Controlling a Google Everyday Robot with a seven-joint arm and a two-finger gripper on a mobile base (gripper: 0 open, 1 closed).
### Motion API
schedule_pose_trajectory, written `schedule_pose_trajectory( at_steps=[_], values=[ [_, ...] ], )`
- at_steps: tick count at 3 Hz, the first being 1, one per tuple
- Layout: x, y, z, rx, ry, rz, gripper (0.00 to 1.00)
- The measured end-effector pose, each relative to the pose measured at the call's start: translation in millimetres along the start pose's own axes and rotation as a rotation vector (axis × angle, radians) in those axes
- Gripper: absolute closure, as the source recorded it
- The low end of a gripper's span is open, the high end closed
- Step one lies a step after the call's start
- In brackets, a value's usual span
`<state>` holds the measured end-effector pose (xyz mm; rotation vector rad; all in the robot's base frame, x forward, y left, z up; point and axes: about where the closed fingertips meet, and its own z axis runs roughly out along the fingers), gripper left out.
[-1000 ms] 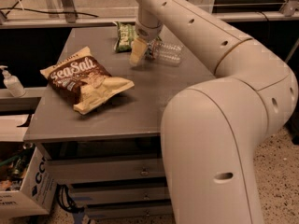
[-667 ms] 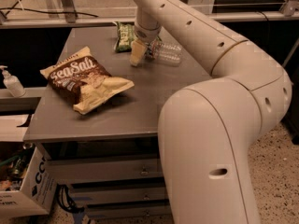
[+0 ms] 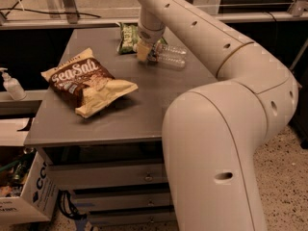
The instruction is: Place water bottle upright
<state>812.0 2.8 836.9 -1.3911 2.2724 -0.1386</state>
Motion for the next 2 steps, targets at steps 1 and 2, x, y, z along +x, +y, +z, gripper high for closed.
schedule_pose_trajectory(
  at_steps=[1, 2],
  values=[
    [1.4, -1.8, -9.5, 0.003, -0.004, -0.021, 0.88],
    [-13.9, 5.2, -31.4, -0.016, -0.064, -0.067, 1.0]
  ],
)
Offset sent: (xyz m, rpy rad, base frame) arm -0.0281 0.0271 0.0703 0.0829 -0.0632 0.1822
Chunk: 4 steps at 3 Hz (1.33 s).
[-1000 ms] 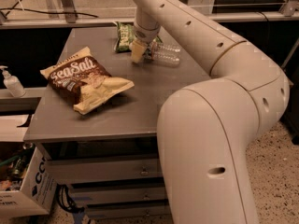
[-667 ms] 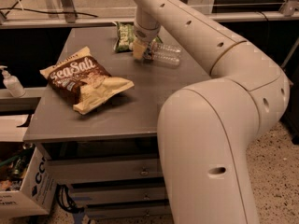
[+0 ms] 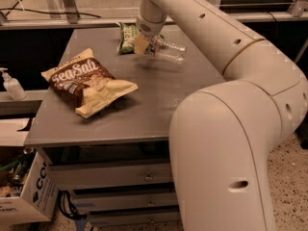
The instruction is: Place water bottle upright
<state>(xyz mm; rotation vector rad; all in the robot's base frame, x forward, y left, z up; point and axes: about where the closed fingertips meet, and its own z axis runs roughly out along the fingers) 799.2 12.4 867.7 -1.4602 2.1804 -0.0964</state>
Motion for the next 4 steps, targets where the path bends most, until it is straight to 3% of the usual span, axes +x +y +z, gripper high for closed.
schedule_pose_trajectory(
  at_steps=[2, 3, 4],
  values=[
    [-30.0, 37.8, -61.0, -0.117, -0.292, -0.006, 1.0],
    [-25.3, 54.4, -88.1, -0.179, -0.458, 0.058, 1.0],
    [-7.9, 65.1, -111.3, -0.221, -0.584, 0.154, 1.0]
  ],
)
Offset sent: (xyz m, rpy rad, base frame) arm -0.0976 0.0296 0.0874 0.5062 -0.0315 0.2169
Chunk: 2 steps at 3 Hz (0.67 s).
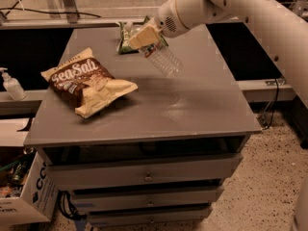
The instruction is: Place water bottle upright
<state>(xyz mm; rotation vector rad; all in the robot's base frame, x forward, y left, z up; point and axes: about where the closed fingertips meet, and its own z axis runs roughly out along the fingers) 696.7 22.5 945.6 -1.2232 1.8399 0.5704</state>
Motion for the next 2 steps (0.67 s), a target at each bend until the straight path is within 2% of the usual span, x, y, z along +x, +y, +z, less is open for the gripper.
schedule_pose_trajectory(
  at_steps=[1, 2],
  values=[
    [14.4, 8.3, -41.2, -0.004, -0.122, 0.087, 1.0],
    [13.2, 9.2, -38.0, -0.007, -0.119, 0.083, 1.0]
  ],
)
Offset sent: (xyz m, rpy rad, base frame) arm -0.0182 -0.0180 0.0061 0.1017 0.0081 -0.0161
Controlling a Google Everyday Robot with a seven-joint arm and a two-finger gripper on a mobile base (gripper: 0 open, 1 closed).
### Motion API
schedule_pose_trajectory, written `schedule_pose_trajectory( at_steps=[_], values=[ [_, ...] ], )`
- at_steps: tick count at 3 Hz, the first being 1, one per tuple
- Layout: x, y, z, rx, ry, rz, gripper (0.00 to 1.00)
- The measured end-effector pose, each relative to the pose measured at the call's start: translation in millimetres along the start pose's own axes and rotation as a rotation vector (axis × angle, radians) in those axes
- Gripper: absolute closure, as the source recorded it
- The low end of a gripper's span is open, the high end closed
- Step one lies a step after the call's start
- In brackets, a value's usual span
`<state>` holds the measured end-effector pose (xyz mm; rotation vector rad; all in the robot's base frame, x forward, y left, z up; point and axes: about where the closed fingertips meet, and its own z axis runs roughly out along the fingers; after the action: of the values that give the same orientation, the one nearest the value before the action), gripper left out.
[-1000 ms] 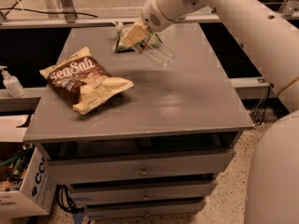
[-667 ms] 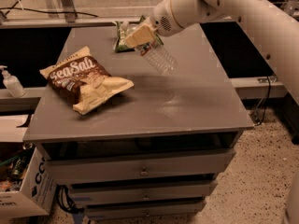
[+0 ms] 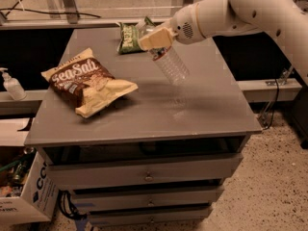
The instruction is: Place water bottle upright
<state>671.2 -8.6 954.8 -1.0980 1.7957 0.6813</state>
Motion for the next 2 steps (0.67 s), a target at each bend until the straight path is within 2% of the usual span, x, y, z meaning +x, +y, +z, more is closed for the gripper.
schedule_pose_trajectory(
  at_steps=[1, 2],
  values=[
    [-0.4, -0.4, 0.0, 0.0, -0.039, 0.019, 1.0],
    [-2.2, -9.7, -9.2, 0.004, -0.152, 0.059, 1.0]
  ],
)
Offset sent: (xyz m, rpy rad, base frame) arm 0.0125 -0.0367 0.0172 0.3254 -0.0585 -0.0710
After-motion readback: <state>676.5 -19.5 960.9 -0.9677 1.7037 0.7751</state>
